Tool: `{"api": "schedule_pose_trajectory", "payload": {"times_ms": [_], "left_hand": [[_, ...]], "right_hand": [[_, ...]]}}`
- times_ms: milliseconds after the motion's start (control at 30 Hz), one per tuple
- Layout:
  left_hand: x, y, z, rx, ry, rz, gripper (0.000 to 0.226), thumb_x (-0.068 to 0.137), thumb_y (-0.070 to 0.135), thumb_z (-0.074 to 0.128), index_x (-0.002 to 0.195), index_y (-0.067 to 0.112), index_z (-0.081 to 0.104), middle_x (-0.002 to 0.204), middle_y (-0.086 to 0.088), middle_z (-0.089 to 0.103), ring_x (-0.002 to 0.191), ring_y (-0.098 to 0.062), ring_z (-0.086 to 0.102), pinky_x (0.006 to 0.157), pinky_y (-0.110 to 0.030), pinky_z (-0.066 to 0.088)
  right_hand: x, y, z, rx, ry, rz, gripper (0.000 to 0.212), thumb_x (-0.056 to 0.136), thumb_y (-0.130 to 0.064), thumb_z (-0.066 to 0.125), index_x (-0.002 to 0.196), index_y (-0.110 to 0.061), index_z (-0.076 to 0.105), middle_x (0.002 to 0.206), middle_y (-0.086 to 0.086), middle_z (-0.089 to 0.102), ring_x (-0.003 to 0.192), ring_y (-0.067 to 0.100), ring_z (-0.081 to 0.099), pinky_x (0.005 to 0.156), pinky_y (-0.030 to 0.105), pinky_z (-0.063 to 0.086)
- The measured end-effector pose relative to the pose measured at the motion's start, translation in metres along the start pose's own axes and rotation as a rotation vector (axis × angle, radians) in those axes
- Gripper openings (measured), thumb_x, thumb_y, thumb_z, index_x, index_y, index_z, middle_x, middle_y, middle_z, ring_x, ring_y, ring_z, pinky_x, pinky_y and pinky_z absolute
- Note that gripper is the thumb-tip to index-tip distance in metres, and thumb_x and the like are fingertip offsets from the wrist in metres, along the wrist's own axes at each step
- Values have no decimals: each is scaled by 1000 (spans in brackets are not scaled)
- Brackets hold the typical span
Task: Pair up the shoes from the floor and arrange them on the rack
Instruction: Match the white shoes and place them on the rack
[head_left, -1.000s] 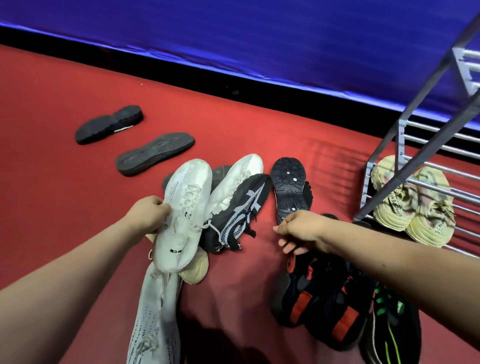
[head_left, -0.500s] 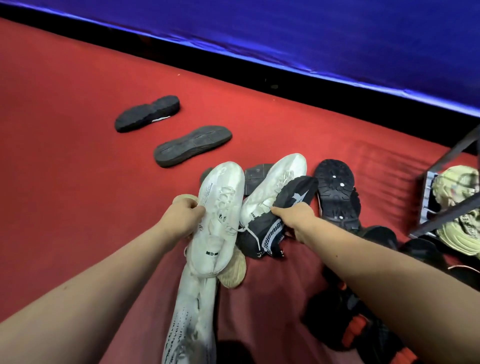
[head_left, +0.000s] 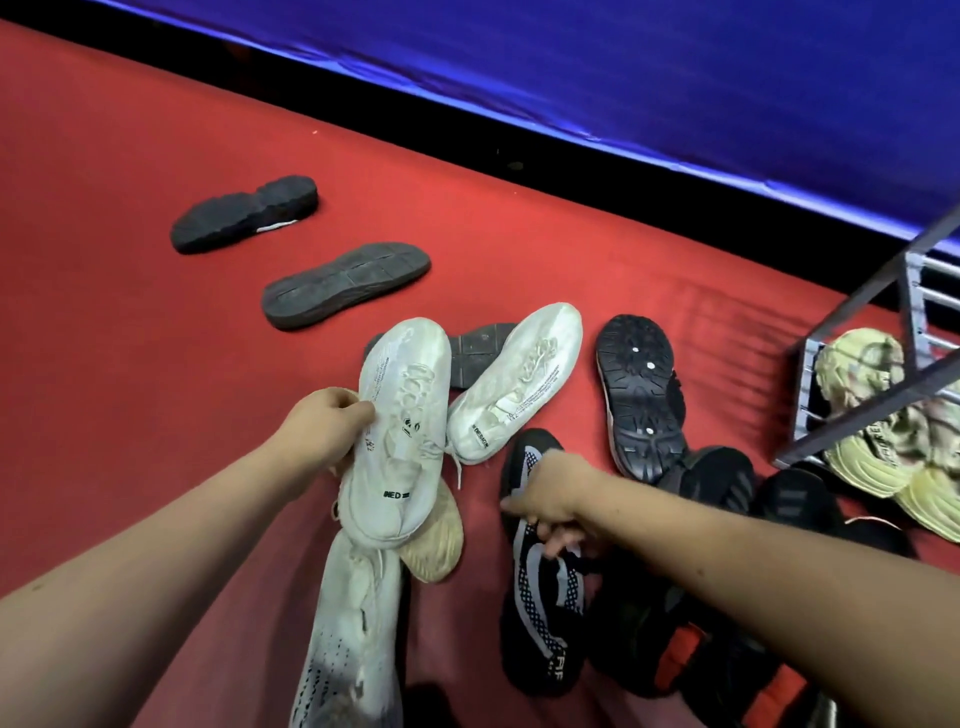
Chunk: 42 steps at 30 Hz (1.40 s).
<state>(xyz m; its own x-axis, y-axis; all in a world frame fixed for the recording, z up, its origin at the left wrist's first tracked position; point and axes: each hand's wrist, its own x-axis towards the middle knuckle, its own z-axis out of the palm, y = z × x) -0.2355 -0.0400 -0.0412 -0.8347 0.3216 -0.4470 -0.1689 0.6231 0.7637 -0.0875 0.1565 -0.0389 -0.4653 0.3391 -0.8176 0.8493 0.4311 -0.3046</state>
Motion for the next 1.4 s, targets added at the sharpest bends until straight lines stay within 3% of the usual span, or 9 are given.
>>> {"api": "schedule_pose_trajectory", "payload": {"times_ms": [100,200,233,300,500,667,833,1133,1400], "left_hand": [[-1,-2,-2,-47,10,12,25,81,15,52,91,-6,62,70,-15,53,59,-23,49,56,-35,44],[-5,-6,-4,-109,-4,26,23,82,12,53,97,-1,65,74,-13,57,62,-22,50,55,-32,44],[-7,-6,-5,-133,-16,29,22,82,12,53,98,2,65,77,-13,59,63,-21,51,55,-31,44],[-11,-8,-9,-187,-43,38,21,85,10,53,102,5,65,83,-13,62,68,-22,54,53,-28,45],[-20,-16,-14,-337,-91,47,26,88,8,55,113,5,60,102,-13,60,74,-16,56,51,-19,47],[-24,-17,-14,-325,-116,92,24,90,7,55,109,-6,57,106,-14,52,82,-22,48,60,-29,39],[-26,-12,-12,-340,-134,97,22,90,9,56,105,-7,57,93,-10,50,78,-25,44,58,-29,35],[-30,29,1,-324,-215,122,21,89,13,58,108,8,67,96,-24,63,78,-23,55,67,-32,45],[-62,115,79,-265,-478,180,22,92,9,53,112,8,62,102,-7,73,87,-16,70,68,-25,57]], "right_hand": [[20,-16,-19,70,248,-157,31,92,-24,51,62,-16,52,32,-1,51,39,9,53,58,27,53],[36,-27,-20,670,103,-104,7,91,-2,50,94,-6,55,71,13,61,41,18,62,38,23,51],[42,-30,-19,743,81,-100,18,91,-1,50,108,-4,54,84,15,62,41,16,64,38,21,50],[58,-32,-15,750,99,-146,30,90,-1,51,120,-2,55,94,12,61,43,7,64,45,20,51],[73,-37,-5,727,194,-65,15,92,2,44,91,-7,56,94,17,62,33,11,59,34,20,47],[73,-36,-4,801,228,34,10,92,-6,50,85,1,51,46,12,60,28,20,52,29,17,36],[66,-19,-10,821,351,-204,25,87,-3,45,66,-17,48,64,6,50,52,17,43,51,27,37],[1,54,-48,1001,244,-366,34,94,-2,47,66,-18,36,69,7,49,64,16,50,58,33,53],[-71,159,-82,1047,287,-385,30,85,12,53,77,-14,40,72,9,61,60,17,59,51,27,47]]}}
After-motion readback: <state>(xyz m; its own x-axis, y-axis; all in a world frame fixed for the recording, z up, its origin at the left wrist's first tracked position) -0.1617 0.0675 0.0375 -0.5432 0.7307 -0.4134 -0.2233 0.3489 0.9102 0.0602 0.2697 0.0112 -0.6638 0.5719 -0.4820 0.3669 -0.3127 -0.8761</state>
